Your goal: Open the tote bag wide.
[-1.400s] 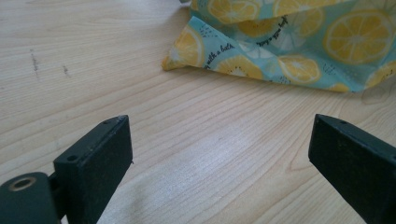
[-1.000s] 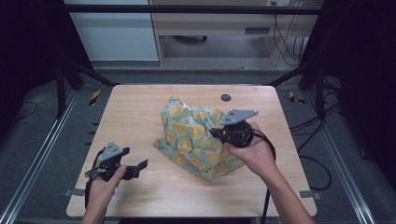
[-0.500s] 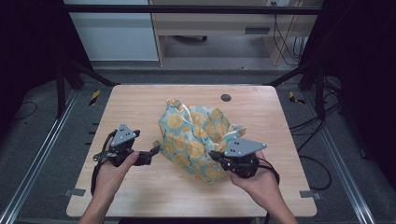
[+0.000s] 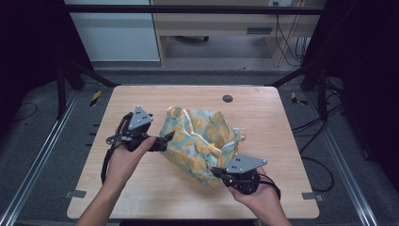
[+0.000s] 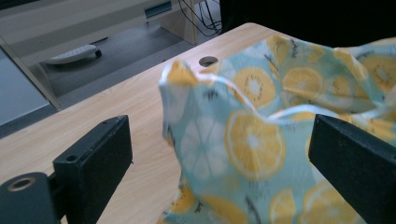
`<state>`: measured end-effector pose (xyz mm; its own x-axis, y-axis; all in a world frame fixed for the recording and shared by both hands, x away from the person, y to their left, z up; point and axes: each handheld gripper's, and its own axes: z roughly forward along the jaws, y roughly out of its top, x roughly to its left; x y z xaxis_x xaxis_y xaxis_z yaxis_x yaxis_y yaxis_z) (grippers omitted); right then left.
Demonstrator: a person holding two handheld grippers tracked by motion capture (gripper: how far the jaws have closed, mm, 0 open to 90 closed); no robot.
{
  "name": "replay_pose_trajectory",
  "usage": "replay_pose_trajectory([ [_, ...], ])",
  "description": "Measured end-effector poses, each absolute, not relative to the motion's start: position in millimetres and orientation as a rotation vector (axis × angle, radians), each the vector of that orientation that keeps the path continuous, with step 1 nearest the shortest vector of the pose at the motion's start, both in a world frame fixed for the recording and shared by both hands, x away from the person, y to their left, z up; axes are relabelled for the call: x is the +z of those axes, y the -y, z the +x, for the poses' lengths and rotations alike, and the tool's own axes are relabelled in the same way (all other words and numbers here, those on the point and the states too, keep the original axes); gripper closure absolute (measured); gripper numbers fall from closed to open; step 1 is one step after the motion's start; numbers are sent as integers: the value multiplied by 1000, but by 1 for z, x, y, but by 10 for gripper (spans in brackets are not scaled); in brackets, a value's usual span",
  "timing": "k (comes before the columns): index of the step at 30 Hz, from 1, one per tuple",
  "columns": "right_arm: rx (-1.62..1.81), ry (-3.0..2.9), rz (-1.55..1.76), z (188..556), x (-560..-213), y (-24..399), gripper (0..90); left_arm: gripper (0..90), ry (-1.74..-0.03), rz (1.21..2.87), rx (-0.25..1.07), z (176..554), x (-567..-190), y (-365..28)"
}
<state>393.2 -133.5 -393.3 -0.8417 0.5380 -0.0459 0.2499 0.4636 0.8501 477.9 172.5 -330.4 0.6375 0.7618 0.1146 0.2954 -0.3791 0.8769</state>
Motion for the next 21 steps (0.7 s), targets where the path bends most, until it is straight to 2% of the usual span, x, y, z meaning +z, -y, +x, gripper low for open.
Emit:
replay_pose_trajectory([
  [15,1300,-2447,684,383,-410,132,900,78,-905,2007,618,499,-357,-163],
  [21,1290,-2470,726,380,-424,136,900,130,-900,2037,560,495,-371,-159],
])
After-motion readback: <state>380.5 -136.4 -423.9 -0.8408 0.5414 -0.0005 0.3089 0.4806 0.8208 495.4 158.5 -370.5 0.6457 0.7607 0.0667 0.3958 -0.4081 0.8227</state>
